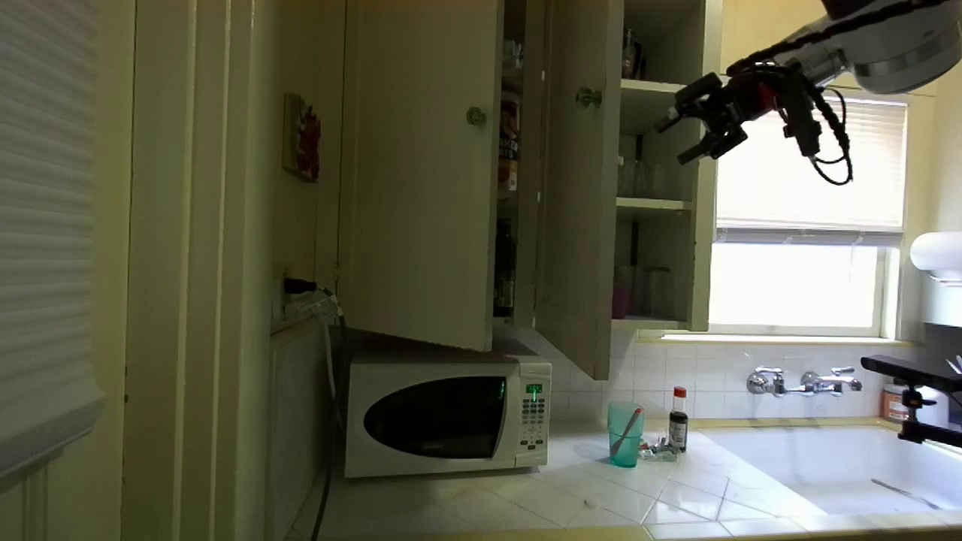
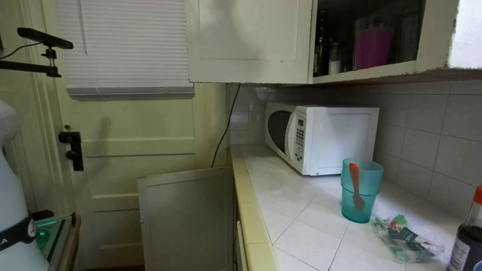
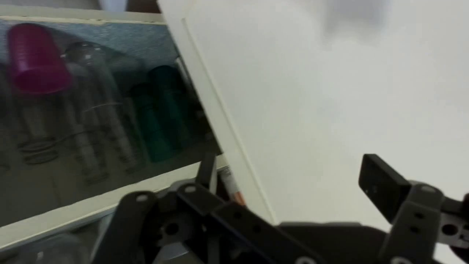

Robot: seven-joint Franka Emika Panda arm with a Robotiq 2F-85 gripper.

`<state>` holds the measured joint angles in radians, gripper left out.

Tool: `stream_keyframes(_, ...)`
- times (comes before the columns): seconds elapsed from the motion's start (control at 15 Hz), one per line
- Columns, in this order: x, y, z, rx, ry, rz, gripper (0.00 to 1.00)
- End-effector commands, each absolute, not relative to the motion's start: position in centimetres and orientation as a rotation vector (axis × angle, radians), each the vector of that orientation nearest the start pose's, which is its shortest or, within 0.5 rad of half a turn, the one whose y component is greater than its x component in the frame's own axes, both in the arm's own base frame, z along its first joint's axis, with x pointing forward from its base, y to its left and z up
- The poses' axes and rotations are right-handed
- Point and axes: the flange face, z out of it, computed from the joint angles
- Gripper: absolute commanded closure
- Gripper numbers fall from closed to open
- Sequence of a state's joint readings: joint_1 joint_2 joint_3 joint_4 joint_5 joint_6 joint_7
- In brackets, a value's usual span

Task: Open the cupboard, then place the pink cup on the second shelf

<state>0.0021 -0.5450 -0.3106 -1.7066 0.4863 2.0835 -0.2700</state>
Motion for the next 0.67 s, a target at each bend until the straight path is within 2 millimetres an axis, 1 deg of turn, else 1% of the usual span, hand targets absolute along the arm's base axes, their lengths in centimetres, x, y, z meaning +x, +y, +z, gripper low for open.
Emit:
stream_keyframes(0.0,32.9,-20.0,85.3,-2.551,0.305,-1.417,0.00)
stream_keyframes(0.13,33.0,-21.9,83.7,-2.640,0.407,-1.418,0.00)
stream_keyframes(0.27,34.0,-23.0,82.4,-2.695,0.462,-1.448,0.00)
stream_keyframes(0.4,36.4,-23.2,81.0,-2.714,0.517,-1.530,0.00)
stream_keyframes(0.47,38.2,-22.7,80.1,-2.698,0.537,-1.577,0.00)
stream_keyframes(0.53,39.5,-22.4,79.6,-2.689,0.540,-1.621,0.00)
stream_keyframes(0.6,41.1,-21.7,78.8,-2.670,0.537,-1.675,0.00)
